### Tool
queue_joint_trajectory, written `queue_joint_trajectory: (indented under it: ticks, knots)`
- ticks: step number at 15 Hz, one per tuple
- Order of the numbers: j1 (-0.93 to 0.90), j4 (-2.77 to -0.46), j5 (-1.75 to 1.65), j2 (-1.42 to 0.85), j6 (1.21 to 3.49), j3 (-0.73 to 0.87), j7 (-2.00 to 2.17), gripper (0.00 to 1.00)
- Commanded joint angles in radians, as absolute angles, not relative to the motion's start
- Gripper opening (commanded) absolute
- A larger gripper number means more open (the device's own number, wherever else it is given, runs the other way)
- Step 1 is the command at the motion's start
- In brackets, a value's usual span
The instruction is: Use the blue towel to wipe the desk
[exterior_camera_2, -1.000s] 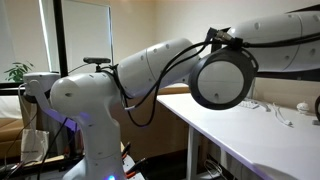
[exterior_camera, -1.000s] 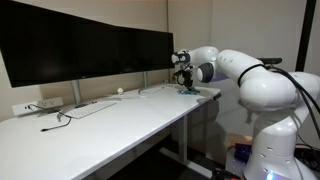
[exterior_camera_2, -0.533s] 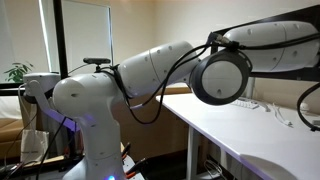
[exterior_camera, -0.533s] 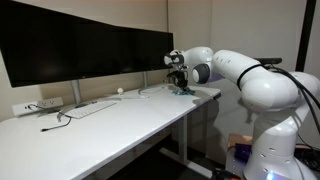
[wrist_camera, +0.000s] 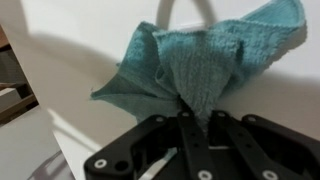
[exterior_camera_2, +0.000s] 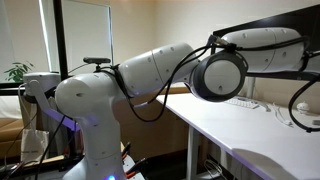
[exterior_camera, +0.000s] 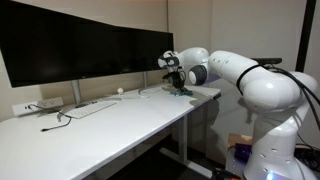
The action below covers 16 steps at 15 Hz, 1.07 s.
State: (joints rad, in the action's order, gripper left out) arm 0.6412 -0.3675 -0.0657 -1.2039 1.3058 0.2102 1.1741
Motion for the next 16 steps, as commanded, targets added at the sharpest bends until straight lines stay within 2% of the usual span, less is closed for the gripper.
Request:
queue_joint_trajectory:
  ticks: [1,16]
  knots:
    - [0.600,-0.401,-0.083,-1.203,1.299,0.215,1.103,0.07]
    - [0.459,-0.398,-0.106,-1.204,1.299,0.236,0.976,0.07]
